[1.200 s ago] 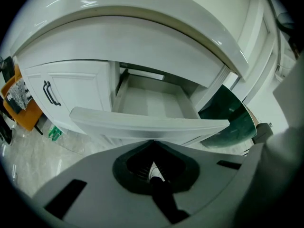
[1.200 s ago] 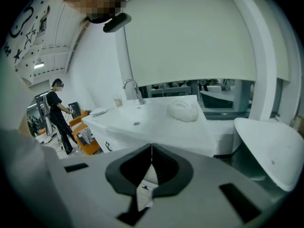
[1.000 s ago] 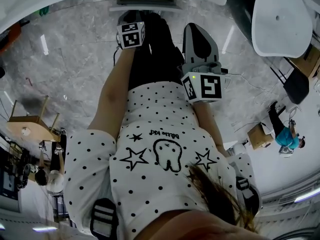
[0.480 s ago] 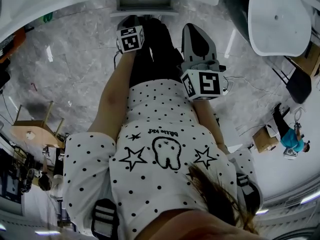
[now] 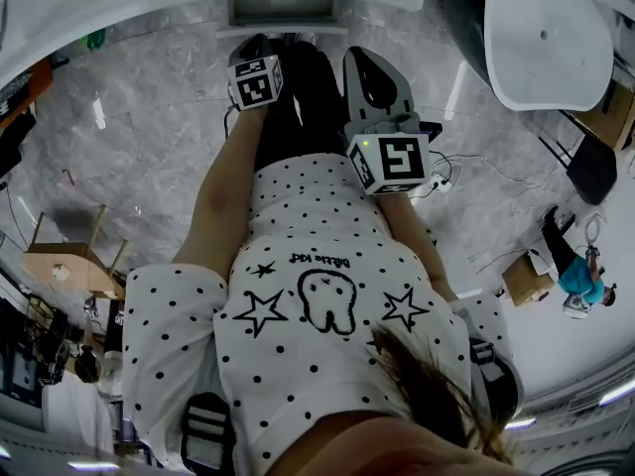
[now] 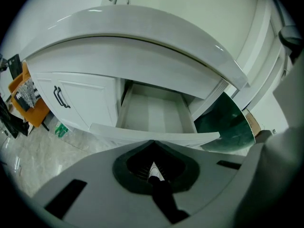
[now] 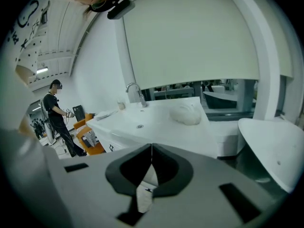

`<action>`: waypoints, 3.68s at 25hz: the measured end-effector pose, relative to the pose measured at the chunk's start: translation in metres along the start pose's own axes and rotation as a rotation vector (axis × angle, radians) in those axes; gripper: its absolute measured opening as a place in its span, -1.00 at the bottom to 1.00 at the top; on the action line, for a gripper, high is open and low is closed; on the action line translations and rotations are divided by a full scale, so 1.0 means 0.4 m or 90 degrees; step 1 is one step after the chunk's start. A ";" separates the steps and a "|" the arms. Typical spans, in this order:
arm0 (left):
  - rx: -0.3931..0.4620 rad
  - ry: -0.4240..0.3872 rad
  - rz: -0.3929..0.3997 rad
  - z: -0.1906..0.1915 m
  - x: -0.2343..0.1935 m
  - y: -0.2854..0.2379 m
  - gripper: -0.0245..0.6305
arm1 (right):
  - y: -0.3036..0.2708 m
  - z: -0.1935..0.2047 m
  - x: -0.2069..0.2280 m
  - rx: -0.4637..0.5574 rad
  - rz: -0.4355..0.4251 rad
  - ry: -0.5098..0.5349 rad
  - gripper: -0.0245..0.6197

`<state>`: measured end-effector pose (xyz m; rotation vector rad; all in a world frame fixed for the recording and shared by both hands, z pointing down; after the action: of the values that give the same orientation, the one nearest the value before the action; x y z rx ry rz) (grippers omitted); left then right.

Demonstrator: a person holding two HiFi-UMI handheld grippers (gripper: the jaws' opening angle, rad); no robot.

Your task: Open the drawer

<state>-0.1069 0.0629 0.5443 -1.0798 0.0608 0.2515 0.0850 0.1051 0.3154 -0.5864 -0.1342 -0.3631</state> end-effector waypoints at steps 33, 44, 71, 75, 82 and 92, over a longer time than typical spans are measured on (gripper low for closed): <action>0.245 -0.059 0.079 -0.233 0.036 0.271 -0.91 | 0.035 -0.070 0.003 0.049 -0.005 0.054 -0.88; 0.300 -0.064 0.090 -0.275 0.058 0.325 -0.92 | 0.052 -0.079 0.016 0.059 0.006 0.073 -0.88; 0.486 -0.062 0.145 -0.418 0.061 0.523 -0.91 | 0.054 -0.140 0.042 0.115 0.039 0.092 -0.88; 0.500 -0.052 0.164 -0.436 0.062 0.558 -0.91 | 0.054 -0.155 0.052 0.122 0.047 0.094 -0.88; 0.517 -0.077 0.186 -0.439 0.062 0.615 -0.91 | 0.073 -0.199 0.054 0.164 0.065 0.087 -0.88; 0.510 -0.086 0.201 -0.460 0.036 0.648 -0.91 | 0.065 -0.207 0.033 0.161 0.044 0.083 -0.88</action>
<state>-0.1396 0.0196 0.2308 -0.2496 0.1932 0.5295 0.1088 0.0746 0.2367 -0.3155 -0.0332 -0.3105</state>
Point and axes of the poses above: the fingertips, and each gripper's own axes: y backward along the fingers, x to its right, z out of its underside, the point moved 10 cm from there along y, backward along the fingers, and after that the axes turned 6 degrees about -z, right-handed, at the moved point
